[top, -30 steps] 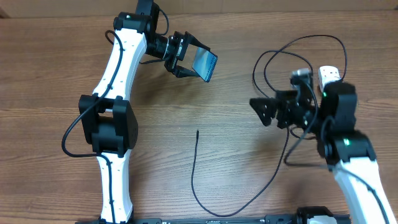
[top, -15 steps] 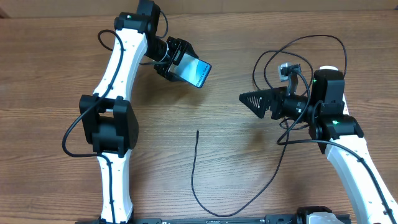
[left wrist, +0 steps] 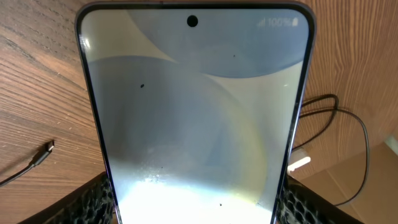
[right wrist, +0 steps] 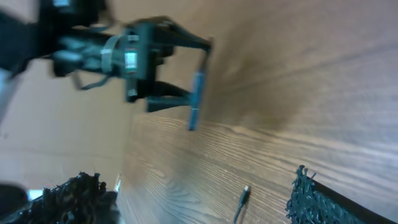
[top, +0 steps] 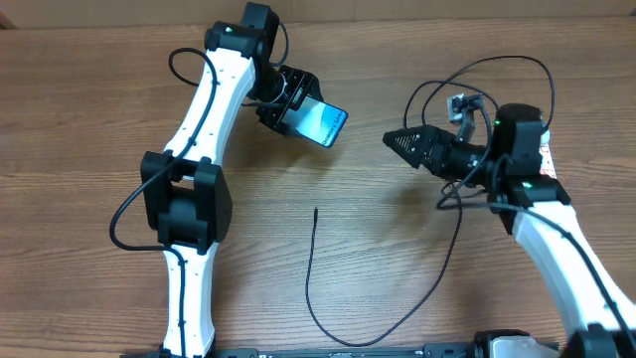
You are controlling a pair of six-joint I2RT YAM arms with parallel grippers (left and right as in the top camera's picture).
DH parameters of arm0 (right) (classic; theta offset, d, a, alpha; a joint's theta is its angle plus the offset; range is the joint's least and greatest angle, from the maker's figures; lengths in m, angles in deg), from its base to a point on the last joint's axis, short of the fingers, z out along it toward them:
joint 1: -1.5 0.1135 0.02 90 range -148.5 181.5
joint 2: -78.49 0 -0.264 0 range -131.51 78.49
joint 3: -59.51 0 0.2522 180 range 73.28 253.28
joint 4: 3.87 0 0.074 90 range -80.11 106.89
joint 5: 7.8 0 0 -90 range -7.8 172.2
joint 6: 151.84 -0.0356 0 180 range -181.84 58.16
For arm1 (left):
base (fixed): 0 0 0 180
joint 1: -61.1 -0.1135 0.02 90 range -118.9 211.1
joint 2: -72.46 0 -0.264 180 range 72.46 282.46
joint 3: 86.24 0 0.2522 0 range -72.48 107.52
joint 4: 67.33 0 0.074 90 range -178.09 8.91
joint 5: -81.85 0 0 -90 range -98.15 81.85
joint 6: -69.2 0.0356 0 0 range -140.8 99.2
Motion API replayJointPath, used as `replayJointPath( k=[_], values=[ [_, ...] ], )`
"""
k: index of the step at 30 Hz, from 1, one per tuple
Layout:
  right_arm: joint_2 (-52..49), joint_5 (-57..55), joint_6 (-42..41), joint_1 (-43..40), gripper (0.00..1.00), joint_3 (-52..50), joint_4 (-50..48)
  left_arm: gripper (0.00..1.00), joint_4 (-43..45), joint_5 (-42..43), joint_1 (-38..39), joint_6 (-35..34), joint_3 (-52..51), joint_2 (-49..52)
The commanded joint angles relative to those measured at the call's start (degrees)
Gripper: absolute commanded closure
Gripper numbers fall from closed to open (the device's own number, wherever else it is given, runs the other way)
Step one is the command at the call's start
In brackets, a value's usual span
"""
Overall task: Plug charger to phone and switch on socket
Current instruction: 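Move the open right gripper onto the phone held by the left gripper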
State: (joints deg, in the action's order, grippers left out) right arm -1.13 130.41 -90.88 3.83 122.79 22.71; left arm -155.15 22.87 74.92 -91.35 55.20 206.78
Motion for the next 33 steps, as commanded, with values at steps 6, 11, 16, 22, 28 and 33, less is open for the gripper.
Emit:
replayJointPath(
  k=[6,11,16,22,28,33],
  values=[
    [-12.1,5.8,-8.1,2.8,0.00,1.5,-4.9,0.96,-0.1,-1.2,1.4,-4.3,1.8,0.0],
    [-13.3,6.6,-8.1,3.2,0.00,1.5,-7.3,0.96,-0.3,-5.4,2.3,-4.9,1.8,0.0],
    [-13.3,6.0,-8.0,3.2,0.00,1.5,-8.5,0.96,-0.9,-8.7,3.6,-7.6,1.8,0.0],
    [-13.3,4.3,-8.0,3.3,0.00,1.5,-8.3,0.96,-0.5,-8.9,6.2,-11.4,1.8,0.0],
    [-13.3,4.2,-8.0,3.3,0.00,1.5,-8.3,0.96,-0.5,-8.9,8.9,-14.8,1.8,0.0],
    [-13.3,2.3,-8.0,3.3,0.00,1.5,-7.5,0.96,0.5,-5.9,10.6,-15.5,1.8,0.0]
  ],
)
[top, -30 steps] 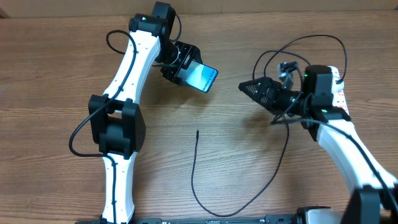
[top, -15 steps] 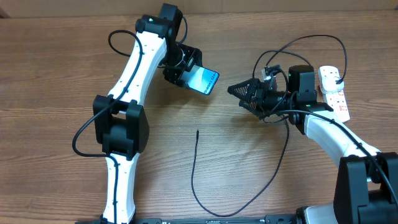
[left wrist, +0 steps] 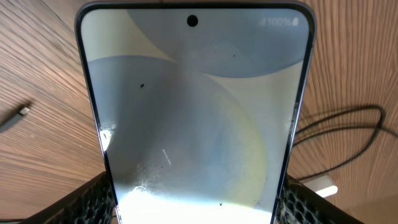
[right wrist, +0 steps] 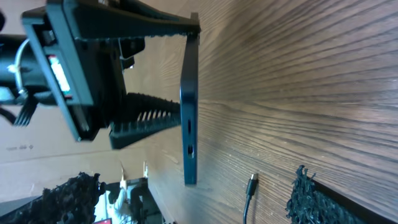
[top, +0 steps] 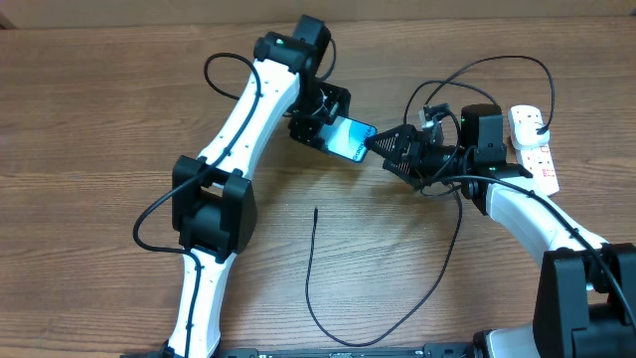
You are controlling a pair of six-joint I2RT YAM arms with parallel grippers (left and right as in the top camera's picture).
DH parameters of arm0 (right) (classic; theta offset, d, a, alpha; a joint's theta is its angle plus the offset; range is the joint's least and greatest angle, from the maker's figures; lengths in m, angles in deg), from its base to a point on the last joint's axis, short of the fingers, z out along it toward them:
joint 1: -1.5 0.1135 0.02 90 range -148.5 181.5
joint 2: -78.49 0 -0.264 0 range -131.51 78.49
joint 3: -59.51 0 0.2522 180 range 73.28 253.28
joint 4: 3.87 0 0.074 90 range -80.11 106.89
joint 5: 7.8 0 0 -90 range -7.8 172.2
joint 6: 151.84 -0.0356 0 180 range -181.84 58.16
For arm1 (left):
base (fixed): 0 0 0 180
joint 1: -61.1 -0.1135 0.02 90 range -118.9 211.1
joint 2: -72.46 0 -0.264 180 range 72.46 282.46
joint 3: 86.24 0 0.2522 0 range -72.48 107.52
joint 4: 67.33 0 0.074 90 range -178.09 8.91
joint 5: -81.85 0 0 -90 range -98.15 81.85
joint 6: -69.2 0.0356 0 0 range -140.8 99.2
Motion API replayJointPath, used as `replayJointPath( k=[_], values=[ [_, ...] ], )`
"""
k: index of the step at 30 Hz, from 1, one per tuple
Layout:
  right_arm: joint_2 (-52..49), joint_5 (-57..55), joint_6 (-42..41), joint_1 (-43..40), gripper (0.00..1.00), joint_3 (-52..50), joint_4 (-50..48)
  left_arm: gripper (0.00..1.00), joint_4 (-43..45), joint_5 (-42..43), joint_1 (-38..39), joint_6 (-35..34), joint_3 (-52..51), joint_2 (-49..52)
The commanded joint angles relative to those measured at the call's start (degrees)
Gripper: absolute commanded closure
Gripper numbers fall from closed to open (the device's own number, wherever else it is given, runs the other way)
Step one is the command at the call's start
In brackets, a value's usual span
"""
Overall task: Plug charger to phone and switch on socket
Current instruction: 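Move the open right gripper onto the phone held by the left gripper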
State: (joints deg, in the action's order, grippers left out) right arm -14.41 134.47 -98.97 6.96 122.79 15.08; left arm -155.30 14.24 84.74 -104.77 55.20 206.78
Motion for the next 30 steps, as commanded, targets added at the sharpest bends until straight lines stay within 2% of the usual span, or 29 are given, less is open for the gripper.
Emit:
replayJointPath(
  k=[1,8,11,19,28,30],
  values=[
    [0.0,-2.4,0.0,0.1,0.00,1.5,0.5,0.96,1.2,3.7,1.2,-2.1,1.8,0.0],
    [0.0,-3.8,0.2,0.1,0.01,1.5,0.9,0.96,2.5,5.6,3.4,-4.0,1.8,0.0],
    [0.0,-4.9,3.1,0.1,0.04,1.5,1.2,0.96,2.8,5.3,4.3,-4.4,1.8,0.0],
    [0.0,-8.2,3.1,0.1,0.14,1.5,2.2,0.96,2.9,4.3,5.7,-6.5,1.8,0.0],
    [0.0,-10.3,3.1,0.1,0.37,1.5,2.2,0.96,2.9,4.6,6.6,-7.9,1.8,0.0],
    [0.0,-10.4,3.1,0.1,0.40,1.5,2.2,0.96,2.9,4.6,6.8,-8.6,1.8,0.0]
  ],
)
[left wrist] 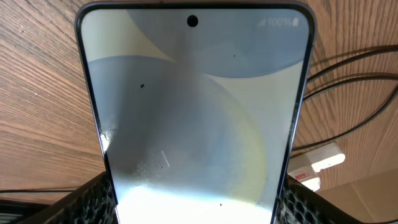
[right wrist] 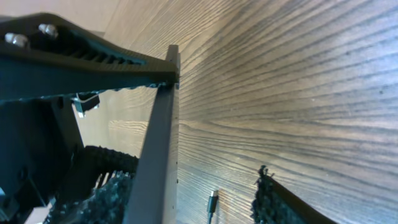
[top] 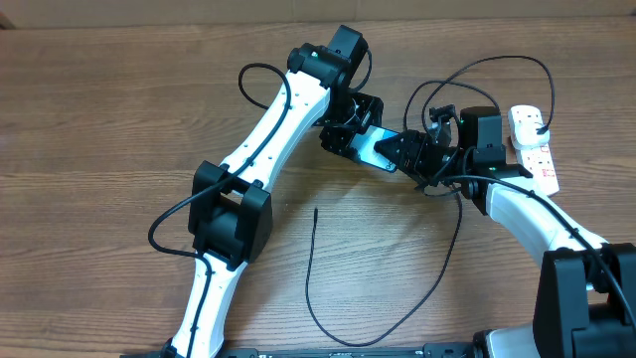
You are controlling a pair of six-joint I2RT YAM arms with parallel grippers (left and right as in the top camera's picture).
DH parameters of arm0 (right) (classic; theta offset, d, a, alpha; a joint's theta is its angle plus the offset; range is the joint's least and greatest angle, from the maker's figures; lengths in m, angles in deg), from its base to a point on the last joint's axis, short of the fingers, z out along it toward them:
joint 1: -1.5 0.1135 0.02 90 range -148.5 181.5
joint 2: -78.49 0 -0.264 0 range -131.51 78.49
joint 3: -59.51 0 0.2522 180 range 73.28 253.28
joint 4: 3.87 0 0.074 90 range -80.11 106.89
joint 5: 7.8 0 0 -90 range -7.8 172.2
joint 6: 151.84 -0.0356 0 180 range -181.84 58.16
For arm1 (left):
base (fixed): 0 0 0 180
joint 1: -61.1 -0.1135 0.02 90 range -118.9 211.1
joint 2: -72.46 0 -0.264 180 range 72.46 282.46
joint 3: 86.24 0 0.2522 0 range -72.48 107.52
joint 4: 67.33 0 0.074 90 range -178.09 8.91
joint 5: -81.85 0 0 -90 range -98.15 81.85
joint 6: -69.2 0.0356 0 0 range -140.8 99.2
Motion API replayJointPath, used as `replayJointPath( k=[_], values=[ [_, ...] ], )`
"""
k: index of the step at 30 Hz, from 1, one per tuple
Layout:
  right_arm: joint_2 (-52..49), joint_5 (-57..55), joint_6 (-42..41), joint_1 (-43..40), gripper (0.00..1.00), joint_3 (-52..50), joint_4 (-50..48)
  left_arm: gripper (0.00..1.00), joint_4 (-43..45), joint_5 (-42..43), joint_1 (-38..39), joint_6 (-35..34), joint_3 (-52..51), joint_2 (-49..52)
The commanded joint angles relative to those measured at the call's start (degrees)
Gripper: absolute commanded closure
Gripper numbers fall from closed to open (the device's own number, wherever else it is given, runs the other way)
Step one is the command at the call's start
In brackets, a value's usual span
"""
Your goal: Plug charger to phone and switch on socket
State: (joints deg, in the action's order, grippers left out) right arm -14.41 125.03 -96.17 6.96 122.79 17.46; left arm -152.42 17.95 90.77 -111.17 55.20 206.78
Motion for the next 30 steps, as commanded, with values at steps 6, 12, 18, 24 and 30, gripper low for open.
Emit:
replayJointPath(
  k=[6,12,18,24,30],
  values=[
    [0.0,-2.8,0.3,0.9,0.41,1.5,0.1,0.96,0.0,0.9,1.2,-2.4,1.8,0.0],
    [0.0,-4.3,0.3,2.0,0.43,1.5,0.3,0.96,0.0,0.9,2.1,-2.4,1.8,0.0],
    [0.0,-4.5,0.3,1.9,0.47,1.5,0.2,0.96,0.0,0.9,2.5,-2.4,1.8,0.0],
    [0.0,-4.7,0.3,1.9,0.63,1.5,0.3,0.96,0.0,0.9,2.7,-2.5,1.8,0.0],
    [0.0,-4.7,0.3,1.9,0.74,1.5,0.3,0.96,0.0,0.6,3.0,-2.5,1.8,0.0]
  ],
)
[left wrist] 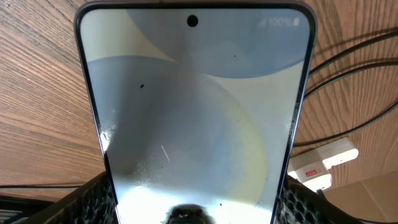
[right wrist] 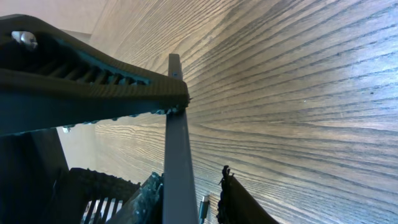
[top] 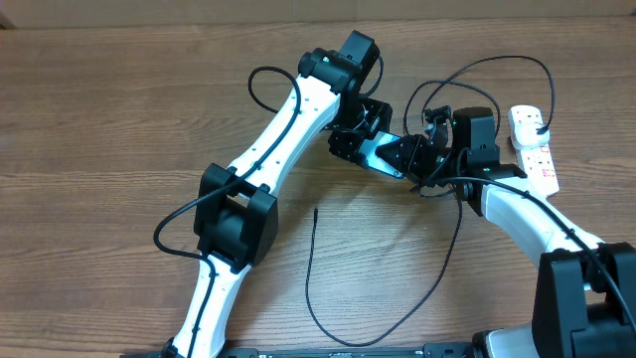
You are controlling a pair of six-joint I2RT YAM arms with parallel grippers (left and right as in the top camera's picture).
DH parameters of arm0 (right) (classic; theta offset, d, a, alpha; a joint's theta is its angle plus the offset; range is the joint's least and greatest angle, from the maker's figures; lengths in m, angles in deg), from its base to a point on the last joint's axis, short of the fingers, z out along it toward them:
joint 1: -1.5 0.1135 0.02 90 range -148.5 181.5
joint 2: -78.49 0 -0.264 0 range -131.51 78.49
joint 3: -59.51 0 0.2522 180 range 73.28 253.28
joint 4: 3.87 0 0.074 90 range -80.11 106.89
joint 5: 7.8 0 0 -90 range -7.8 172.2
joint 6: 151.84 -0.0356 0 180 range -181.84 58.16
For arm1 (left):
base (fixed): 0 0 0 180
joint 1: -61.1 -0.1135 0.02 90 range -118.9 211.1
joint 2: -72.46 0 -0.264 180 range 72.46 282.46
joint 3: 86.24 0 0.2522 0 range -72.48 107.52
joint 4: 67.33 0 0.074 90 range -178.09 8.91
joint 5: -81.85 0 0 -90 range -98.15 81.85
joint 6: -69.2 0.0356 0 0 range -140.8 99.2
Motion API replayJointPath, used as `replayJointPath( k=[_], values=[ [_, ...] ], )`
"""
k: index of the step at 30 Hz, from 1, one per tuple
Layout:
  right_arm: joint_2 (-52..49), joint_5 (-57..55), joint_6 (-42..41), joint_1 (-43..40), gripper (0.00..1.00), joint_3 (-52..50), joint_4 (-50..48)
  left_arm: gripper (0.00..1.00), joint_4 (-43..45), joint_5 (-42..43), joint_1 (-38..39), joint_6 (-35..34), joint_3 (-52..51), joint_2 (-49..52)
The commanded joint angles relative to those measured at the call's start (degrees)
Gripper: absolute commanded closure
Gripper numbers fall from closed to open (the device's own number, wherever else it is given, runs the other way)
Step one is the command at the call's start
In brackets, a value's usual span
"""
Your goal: Plug charger to phone and switch on socket
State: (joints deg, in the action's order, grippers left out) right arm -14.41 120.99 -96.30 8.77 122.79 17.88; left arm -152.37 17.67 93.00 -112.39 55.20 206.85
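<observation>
The phone [top: 373, 151], its screen lit, is held above the table with my left gripper [top: 350, 131] shut on its lower end; the screen [left wrist: 193, 112] fills the left wrist view. My right gripper [top: 405, 157] straddles the phone's other end. Seen edge-on, the phone [right wrist: 177, 143] touches one of the fingers [right wrist: 149, 196]. The other finger stands a small gap away, so this gripper [right wrist: 194, 200] is open. The charger plug [top: 316, 211] lies free on the table, also visible as the plug [right wrist: 204, 205] through that gap. The white socket strip [top: 532, 149] lies at the far right.
The black charger cable [top: 328, 323] curves across the front of the table and up toward the right arm. More cable loops [top: 497, 65] rise behind the right wrist near the strip [left wrist: 323, 165]. Both arms meet at the middle back of the wooden table [top: 99, 149].
My right gripper's fingers have narrowed around the phone, one now touching it. The left gripper and phone have shifted slightly to the right, further between them.
My left gripper held the phone at the back left of centre, with the right gripper open and well away. Then the phone's end was at the right gripper's fingertips. Then it lay between those wide-open fingers, which now stand close around it. The plug has stayed on the table.
</observation>
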Motion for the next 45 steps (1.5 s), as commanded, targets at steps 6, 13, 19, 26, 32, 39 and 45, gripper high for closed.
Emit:
replayJointPath(
  k=[6,13,19,26,32,39,45],
  values=[
    [0.0,-0.6,0.4,0.1,0.80,1.5,-0.2,0.96,0.0,0.7,0.8,-1.2,1.8,0.0],
    [0.0,-0.6,0.4,0.1,0.81,1.5,-0.2,0.96,0.0,0.5,0.7,-1.7,1.8,0.0],
    [0.0,-0.6,0.3,0.1,0.83,1.5,-0.2,0.96,0.0,-0.9,0.7,-1.7,1.8,0.0],
    [0.0,-0.6,0.2,0.1,0.86,1.5,-0.2,0.96,0.0,-1.2,0.7,-1.7,1.8,0.0],
    [0.0,-0.6,0.2,0.1,0.91,1.5,-0.2,0.96,0.2,-1.1,0.7,-1.7,1.8,0.0],
    [0.0,-0.6,0.2,0.1,0.91,1.5,-0.2,0.95,0.2,-1.1,0.7,-1.7,1.8,0.0],
    [0.0,-0.6,0.2,0.1,0.91,1.5,-0.2,0.73,0.2,-1.2,0.7,-1.2,1.8,0.0]
  ],
)
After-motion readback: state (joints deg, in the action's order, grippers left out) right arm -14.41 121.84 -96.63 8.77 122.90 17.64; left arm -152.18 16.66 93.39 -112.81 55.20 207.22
